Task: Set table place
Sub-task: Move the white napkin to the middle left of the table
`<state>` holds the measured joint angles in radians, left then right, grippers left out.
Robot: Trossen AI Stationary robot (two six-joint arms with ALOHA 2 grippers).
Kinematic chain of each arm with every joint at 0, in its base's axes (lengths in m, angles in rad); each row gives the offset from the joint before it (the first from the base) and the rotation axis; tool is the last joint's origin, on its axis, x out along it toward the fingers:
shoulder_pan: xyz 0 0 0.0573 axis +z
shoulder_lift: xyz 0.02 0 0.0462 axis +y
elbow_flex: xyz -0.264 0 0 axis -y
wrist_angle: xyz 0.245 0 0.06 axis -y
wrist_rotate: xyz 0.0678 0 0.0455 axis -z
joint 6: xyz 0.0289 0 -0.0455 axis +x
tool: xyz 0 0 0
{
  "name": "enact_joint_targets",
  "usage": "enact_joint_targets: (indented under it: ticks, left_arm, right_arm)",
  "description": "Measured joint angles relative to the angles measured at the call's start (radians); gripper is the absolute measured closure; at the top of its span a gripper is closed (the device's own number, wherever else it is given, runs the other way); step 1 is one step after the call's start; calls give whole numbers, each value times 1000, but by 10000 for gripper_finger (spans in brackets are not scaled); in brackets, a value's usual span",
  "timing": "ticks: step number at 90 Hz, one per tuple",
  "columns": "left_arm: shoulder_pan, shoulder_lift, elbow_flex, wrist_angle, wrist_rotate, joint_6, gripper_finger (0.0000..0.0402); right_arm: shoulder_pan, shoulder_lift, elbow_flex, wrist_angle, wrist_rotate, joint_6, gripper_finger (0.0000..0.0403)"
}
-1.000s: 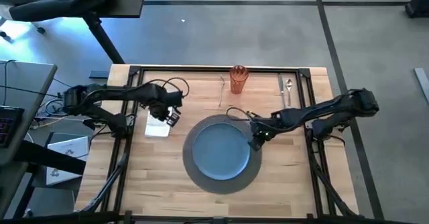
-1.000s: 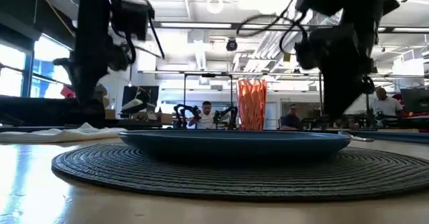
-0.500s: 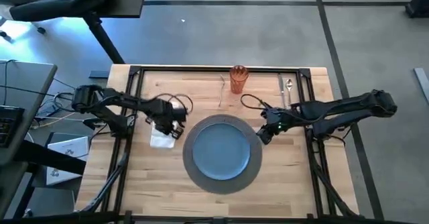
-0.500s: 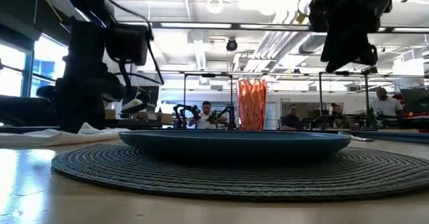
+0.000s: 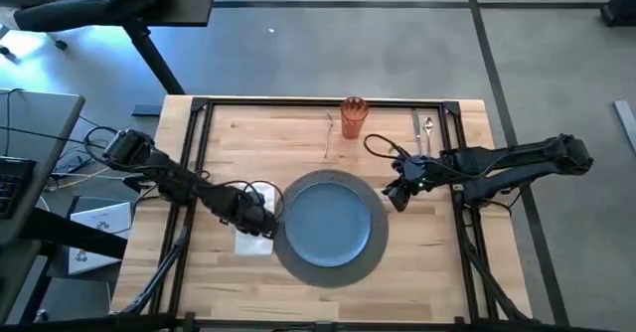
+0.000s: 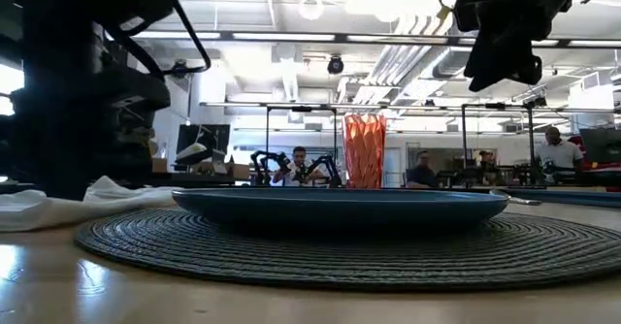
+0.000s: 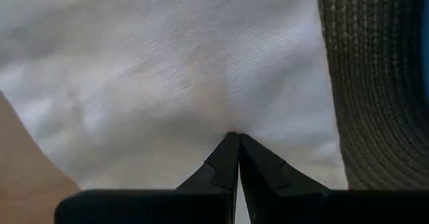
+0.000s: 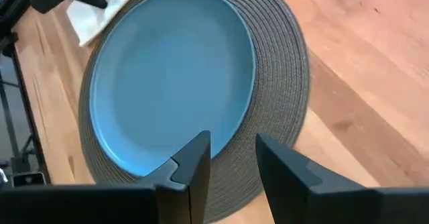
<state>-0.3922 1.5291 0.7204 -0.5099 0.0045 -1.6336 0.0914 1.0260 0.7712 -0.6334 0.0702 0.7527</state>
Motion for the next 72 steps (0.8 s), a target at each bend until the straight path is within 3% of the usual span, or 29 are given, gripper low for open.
enact_joint_targets:
  ticks: [16,29,40,54,72]
  left_arm:
    - [-38,5,15,62,-68,-6,401]
    - [-49,9,22,39,-44,49,401]
    - [-50,3,103,-142,18,122,401]
    - [2,-6,165,-354,-82,107,401]
    - [130,14,54,-202,-114,176,401]
  right_arm:
    - [0,0,0,0,8,-55,297]
    - [0,0,0,-1,19,-80,297]
    - [0,0,0,-7,30,-81,297]
    - [0,0,0,-7,58,-84,297]
    - [0,1,0,-6,81,-99,297]
